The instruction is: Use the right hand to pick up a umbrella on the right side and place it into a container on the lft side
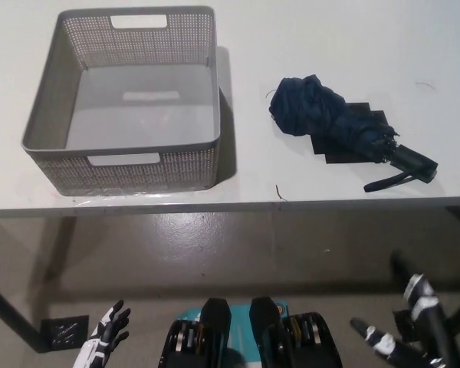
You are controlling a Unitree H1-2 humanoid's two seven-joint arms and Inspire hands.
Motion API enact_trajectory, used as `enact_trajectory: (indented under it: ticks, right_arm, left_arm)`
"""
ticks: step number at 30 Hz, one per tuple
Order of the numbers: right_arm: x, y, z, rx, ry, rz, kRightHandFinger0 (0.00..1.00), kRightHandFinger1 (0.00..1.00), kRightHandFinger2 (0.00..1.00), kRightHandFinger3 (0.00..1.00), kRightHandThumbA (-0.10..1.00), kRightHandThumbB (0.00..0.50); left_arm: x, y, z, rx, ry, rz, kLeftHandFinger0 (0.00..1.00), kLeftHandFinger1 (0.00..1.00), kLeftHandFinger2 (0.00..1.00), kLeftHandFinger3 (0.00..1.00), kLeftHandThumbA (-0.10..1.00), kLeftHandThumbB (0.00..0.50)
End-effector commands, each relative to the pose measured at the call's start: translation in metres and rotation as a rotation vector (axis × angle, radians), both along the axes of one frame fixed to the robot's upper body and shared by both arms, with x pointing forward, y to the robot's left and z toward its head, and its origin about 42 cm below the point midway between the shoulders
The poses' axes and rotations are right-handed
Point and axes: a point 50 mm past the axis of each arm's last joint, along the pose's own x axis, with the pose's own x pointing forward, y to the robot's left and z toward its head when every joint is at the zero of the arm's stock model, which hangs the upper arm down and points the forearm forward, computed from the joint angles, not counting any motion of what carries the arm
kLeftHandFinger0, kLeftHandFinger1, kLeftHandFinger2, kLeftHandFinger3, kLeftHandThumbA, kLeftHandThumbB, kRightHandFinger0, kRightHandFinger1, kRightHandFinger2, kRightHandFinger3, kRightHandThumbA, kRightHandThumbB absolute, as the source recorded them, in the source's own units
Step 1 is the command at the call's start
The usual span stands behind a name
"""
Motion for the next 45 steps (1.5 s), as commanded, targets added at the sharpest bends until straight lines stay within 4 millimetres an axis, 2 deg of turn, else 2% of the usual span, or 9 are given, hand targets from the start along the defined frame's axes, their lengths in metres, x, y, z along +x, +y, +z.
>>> enact_trajectory:
  ticks: [1, 11, 17, 21, 26, 30, 31, 34, 45]
  right_arm:
    - [0.016, -0.013, 0.073, -0.154, -0.23, -0.045, 1.0, 1.0, 1.0, 1.0, 1.0, 0.373]
    - [0.092, -0.029, 0.178, -0.392, -0.288, -0.09, 1.0, 1.0, 1.0, 1.0, 1.0, 0.36]
    - [0.163, -0.019, 0.228, -0.504, -0.225, -0.061, 1.0, 1.0, 1.0, 1.0, 1.0, 0.334]
    - [0.209, -0.007, 0.259, -0.62, -0.182, -0.07, 1.0, 1.0, 1.0, 1.0, 1.0, 0.366]
    - [0.263, 0.007, 0.279, -0.717, -0.054, -0.073, 1.0, 1.0, 1.0, 1.0, 1.0, 0.385]
    - [0.291, 0.016, 0.288, -0.771, 0.014, -0.073, 1.0, 1.0, 1.0, 1.0, 1.0, 0.435]
    - [0.297, 0.018, 0.29, -0.778, 0.022, -0.076, 1.0, 1.0, 1.0, 1.0, 1.0, 0.397]
    - [0.32, 0.025, 0.296, -0.772, 0.081, -0.083, 1.0, 1.0, 1.0, 1.0, 1.0, 0.427]
    - [0.365, 0.037, 0.279, -0.781, 0.281, -0.107, 1.0, 1.0, 1.0, 1.0, 1.0, 0.422]
  left_arm:
    - [0.006, 0.001, 0.01, 0.003, -0.072, -0.026, 1.0, 1.0, 1.0, 1.0, 1.0, 0.139]
    - [0.005, 0.001, 0.008, 0.013, -0.065, -0.031, 1.0, 1.0, 1.0, 1.0, 1.0, 0.151]
    - [0.005, 0.001, 0.007, 0.014, -0.068, -0.033, 1.0, 1.0, 1.0, 1.0, 1.0, 0.149]
    - [0.006, 0.002, 0.008, 0.023, -0.068, -0.037, 1.0, 1.0, 1.0, 1.0, 1.0, 0.149]
    - [0.007, 0.002, 0.007, 0.019, -0.064, -0.04, 1.0, 1.0, 1.0, 1.0, 1.0, 0.153]
    - [0.005, 0.001, 0.007, 0.016, -0.065, -0.037, 1.0, 1.0, 1.0, 1.0, 1.0, 0.157]
    - [0.006, 0.001, 0.008, 0.014, -0.068, -0.036, 1.0, 1.0, 1.0, 1.0, 1.0, 0.157]
    - [0.006, 0.0, 0.007, 0.016, -0.066, -0.04, 1.0, 1.0, 1.0, 1.0, 1.0, 0.161]
    - [0.007, -0.001, 0.007, 0.019, -0.07, -0.042, 1.0, 1.0, 1.0, 1.0, 1.0, 0.149]
